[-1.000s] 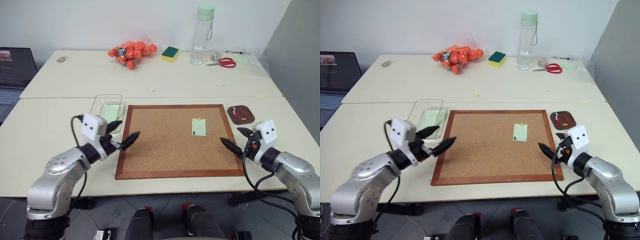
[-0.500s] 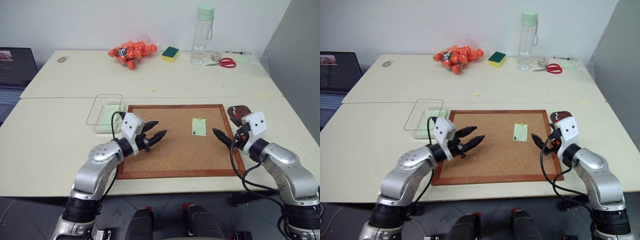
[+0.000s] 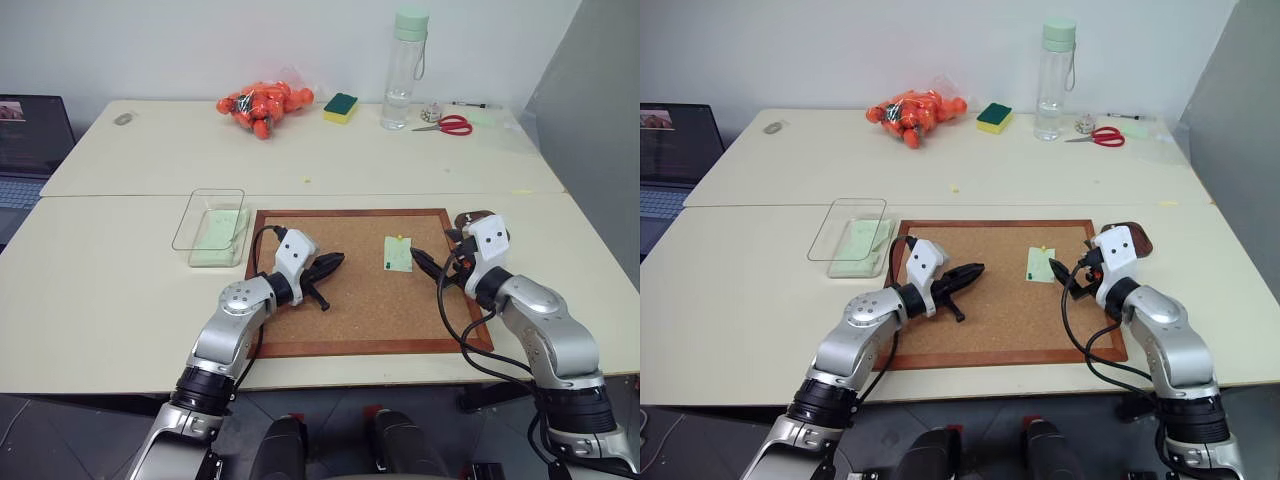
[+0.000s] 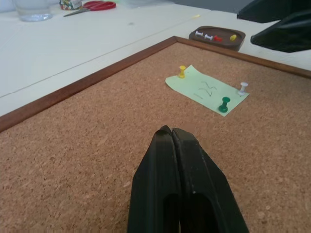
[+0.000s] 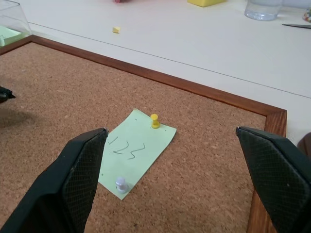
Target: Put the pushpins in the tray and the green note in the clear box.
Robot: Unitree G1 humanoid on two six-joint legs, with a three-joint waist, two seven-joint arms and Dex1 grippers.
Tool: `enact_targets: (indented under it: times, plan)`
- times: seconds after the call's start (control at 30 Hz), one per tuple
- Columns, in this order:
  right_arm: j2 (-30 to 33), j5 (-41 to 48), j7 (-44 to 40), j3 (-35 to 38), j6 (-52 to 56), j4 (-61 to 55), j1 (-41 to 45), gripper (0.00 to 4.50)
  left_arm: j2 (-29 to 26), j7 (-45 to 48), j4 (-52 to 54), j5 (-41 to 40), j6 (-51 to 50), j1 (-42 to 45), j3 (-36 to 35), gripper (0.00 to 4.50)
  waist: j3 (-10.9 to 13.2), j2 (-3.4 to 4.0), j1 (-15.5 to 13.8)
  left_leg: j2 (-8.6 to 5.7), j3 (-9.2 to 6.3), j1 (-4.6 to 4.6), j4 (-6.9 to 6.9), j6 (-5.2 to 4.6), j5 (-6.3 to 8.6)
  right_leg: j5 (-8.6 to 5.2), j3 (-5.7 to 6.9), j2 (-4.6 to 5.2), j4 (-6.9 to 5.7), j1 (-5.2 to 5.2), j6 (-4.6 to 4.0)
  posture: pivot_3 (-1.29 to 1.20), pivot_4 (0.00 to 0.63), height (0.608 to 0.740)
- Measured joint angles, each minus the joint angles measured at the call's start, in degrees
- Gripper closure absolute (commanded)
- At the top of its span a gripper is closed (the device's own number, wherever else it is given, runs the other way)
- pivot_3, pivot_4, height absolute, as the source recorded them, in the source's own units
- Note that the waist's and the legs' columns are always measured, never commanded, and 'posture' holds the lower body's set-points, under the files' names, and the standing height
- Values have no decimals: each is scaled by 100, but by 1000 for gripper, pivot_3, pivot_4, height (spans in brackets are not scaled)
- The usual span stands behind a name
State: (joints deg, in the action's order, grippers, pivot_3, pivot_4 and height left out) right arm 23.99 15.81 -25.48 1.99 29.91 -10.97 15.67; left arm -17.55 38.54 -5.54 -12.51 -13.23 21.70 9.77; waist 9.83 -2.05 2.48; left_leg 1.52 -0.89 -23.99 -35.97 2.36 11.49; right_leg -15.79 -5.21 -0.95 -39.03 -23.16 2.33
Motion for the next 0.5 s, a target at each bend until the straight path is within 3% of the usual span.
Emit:
enact_targets:
  times: [0.5]
  plan:
    - [-490, -391, 186, -265, -208, 1329, 747, 0, 231, 302, -623, 352, 74, 209, 299, 4458, -12, 20, -13, -4, 4, 9, -1, 0, 0, 2, -4, 1, -1, 8, 3, 0, 150, 740]
